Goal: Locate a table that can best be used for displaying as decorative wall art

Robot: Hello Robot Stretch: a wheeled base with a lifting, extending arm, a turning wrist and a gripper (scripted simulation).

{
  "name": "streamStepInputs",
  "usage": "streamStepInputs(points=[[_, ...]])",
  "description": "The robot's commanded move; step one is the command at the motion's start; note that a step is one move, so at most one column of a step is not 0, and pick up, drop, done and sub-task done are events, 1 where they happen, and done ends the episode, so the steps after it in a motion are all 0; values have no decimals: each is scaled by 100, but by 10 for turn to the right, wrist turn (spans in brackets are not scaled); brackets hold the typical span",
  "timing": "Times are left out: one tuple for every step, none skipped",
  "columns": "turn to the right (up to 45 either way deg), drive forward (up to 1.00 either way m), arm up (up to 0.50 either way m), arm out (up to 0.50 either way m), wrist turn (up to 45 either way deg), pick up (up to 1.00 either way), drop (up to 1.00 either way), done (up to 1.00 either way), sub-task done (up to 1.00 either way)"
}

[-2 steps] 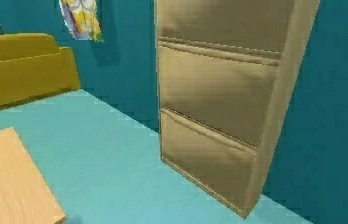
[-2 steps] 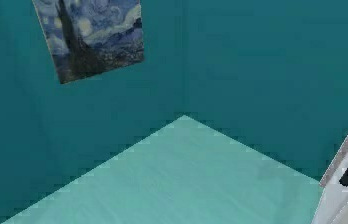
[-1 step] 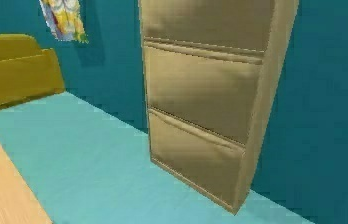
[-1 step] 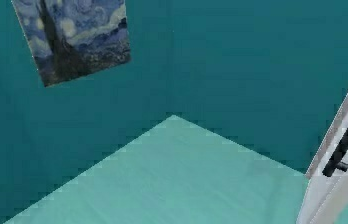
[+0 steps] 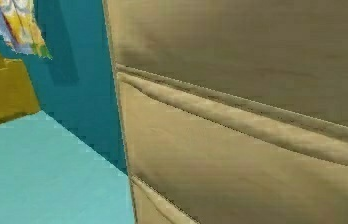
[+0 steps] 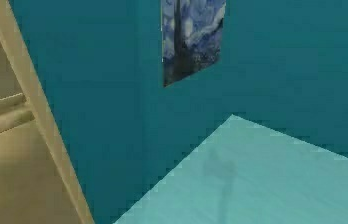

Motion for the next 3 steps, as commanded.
streamStepInputs(points=[[-450, 0, 0, 0, 0, 0, 0, 0, 0], [0, 100, 0, 0, 0, 0, 0, 0, 0], [-150, 0, 0, 0, 0, 0, 0, 0, 0]])
